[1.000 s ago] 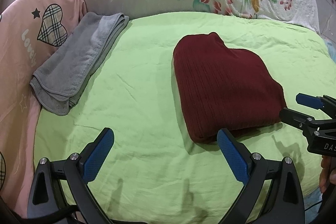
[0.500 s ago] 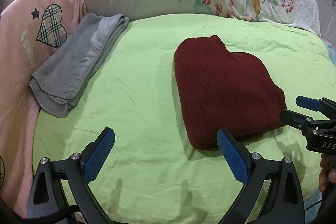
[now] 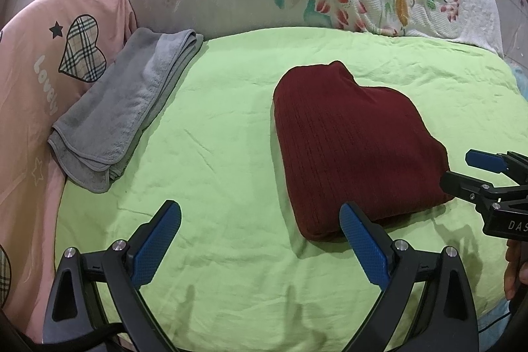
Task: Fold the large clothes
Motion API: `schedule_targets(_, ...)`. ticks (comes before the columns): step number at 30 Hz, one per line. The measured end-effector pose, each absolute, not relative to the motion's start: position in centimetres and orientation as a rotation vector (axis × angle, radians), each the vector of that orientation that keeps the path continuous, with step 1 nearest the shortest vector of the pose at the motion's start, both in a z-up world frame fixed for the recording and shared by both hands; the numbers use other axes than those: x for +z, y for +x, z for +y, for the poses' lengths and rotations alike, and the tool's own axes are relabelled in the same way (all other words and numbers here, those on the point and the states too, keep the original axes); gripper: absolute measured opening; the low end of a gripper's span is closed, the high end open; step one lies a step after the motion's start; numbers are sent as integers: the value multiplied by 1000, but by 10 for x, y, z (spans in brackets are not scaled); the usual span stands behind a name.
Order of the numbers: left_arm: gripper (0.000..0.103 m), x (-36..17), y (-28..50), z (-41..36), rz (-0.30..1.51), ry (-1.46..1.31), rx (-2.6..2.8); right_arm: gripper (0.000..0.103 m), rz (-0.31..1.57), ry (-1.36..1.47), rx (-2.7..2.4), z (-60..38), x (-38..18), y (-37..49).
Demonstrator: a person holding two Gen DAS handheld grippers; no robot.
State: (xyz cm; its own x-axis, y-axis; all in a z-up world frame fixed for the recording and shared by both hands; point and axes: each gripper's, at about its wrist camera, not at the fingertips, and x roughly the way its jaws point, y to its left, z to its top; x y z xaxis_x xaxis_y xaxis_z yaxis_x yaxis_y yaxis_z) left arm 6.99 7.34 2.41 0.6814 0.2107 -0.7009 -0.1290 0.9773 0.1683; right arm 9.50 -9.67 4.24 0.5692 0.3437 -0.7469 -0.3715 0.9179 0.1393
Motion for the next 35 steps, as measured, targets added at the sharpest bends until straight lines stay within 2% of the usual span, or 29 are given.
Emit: schedule_targets(35,98,24,82,71,813,96,163,81,875,-20,419,-99,43,99)
